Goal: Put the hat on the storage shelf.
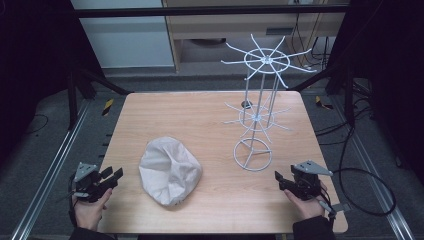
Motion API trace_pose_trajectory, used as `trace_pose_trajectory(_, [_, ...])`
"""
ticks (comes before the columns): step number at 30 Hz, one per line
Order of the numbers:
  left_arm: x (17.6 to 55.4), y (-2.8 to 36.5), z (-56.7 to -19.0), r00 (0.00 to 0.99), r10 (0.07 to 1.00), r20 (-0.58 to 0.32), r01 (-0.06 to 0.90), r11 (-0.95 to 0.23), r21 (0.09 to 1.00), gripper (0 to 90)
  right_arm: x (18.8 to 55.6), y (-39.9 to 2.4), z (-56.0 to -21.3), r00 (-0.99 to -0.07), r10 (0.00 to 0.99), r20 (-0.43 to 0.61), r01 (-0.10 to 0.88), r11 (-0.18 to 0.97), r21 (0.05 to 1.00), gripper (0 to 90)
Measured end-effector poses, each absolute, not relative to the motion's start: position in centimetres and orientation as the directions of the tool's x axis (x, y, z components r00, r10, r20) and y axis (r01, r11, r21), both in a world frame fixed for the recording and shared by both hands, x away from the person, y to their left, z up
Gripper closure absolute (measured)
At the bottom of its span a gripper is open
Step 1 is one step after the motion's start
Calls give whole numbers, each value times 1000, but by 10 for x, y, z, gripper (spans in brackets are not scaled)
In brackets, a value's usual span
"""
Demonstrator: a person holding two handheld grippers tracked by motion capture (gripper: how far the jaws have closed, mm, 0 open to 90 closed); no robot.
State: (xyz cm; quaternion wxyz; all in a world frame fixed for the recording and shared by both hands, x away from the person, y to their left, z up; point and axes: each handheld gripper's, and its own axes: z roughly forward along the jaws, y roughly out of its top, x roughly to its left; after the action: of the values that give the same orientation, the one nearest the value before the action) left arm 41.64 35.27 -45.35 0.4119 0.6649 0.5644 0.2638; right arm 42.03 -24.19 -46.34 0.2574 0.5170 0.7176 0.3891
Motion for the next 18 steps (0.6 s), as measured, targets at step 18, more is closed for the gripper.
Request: trace_pose_trajectory(18, [399, 316, -441, 441, 894, -85, 535, -186, 824, 874, 406, -226, -451, -390, 917, 83, 518, 144, 843, 652])
